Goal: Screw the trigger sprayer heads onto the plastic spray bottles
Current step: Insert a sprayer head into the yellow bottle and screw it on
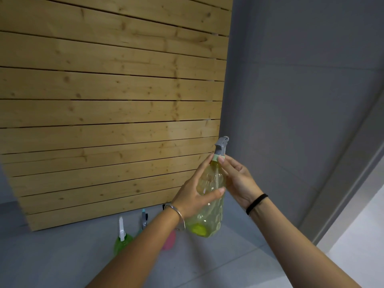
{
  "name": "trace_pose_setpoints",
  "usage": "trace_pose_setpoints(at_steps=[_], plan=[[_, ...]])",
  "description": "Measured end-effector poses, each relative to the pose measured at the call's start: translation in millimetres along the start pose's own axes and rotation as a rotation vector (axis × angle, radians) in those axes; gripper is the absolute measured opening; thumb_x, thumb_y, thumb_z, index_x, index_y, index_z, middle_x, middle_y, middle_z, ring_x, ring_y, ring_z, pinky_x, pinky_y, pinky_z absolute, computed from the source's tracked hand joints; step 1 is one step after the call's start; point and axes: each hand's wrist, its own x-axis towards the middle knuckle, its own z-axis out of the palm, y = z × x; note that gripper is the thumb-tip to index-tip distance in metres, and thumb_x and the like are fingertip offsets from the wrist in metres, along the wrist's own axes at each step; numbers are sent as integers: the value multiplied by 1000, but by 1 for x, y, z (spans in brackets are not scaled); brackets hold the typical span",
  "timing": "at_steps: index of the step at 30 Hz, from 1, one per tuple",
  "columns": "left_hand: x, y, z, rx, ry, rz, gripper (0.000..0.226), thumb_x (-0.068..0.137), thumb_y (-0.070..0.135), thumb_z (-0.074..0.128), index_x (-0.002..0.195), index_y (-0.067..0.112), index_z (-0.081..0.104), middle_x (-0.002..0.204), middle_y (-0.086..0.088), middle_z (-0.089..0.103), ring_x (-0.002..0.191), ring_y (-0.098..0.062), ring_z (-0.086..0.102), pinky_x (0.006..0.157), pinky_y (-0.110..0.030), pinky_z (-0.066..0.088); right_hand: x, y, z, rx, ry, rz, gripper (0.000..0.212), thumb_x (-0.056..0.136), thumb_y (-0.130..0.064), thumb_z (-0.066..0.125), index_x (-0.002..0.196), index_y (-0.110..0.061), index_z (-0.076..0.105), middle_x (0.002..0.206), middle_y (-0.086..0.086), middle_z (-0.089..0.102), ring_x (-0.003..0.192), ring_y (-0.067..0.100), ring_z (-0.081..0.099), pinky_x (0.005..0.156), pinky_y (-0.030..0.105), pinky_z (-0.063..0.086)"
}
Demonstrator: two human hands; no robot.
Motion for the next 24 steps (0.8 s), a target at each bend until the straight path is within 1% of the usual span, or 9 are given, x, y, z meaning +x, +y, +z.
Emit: trace_pose_setpoints(at_steps=[3,7,10,13,15,17,19,21,24], plan=[[0,1,-5,18,-32,12,81,75,47,68,136,63,18,134,53,27,127,24,27,93,7,26,1,-4,-8,-63,-89,35,54,81,-32,63,124,0,56,118,19,60,110,29,58,103,43,44],[1,0,-8,81,-86,46,82,77,45,68,137,62,15,143,47,20,131,20,26,106,-12,28,2,-6,-13,-142,-166,64,49,88,-37,52,126,-6,58,122,14,63,113,25,60,102,39,47],[0,0,-6,88,-3,-18,100,65,51,74,134,66,2,127,47,41,116,27,38,96,-7,36,3,-6,-10,-107,-153,15,44,83,-31,60,119,-6,62,113,10,69,107,20,65,90,31,55],[2,2,-5,97,125,-172,114,46,61,76,129,64,-2,115,20,59,101,0,60,79,-21,46,4,-2,-5,-61,-32,-39,41,77,-25,67,113,-6,63,110,10,71,105,21,65,92,33,54],[5,0,-5,214,172,-185,109,42,66,72,128,53,7,116,17,59,96,-10,62,73,-26,47,5,4,-3,-73,39,-46,45,81,-19,67,122,-1,57,117,16,68,110,28,63,101,41,48],[7,-3,-4,254,199,-197,103,41,67,70,126,45,15,118,15,58,97,-13,61,77,-29,48,4,6,-1,-92,71,-52,52,84,-17,66,131,0,50,120,17,67,115,31,61,106,46,44],[9,-7,-2,185,185,-196,102,42,62,75,125,43,19,120,10,57,103,-14,59,83,-29,48,4,3,-1,-140,55,-84,55,77,-23,71,127,-5,56,115,12,71,112,26,64,104,45,45],[9,-7,-2,97,145,-169,106,43,57,81,128,43,18,121,8,52,109,-11,54,82,-19,43,3,0,-1,-157,50,-111,58,70,-27,74,123,-7,60,111,10,73,110,21,66,103,44,46],[10,-9,-4,-1,106,-149,107,49,53,83,135,42,19,120,13,47,113,-2,47,85,-12,36,5,-3,-5,-149,93,-131,59,78,-21,71,130,-1,53,112,12,71,108,20,67,100,40,49]])
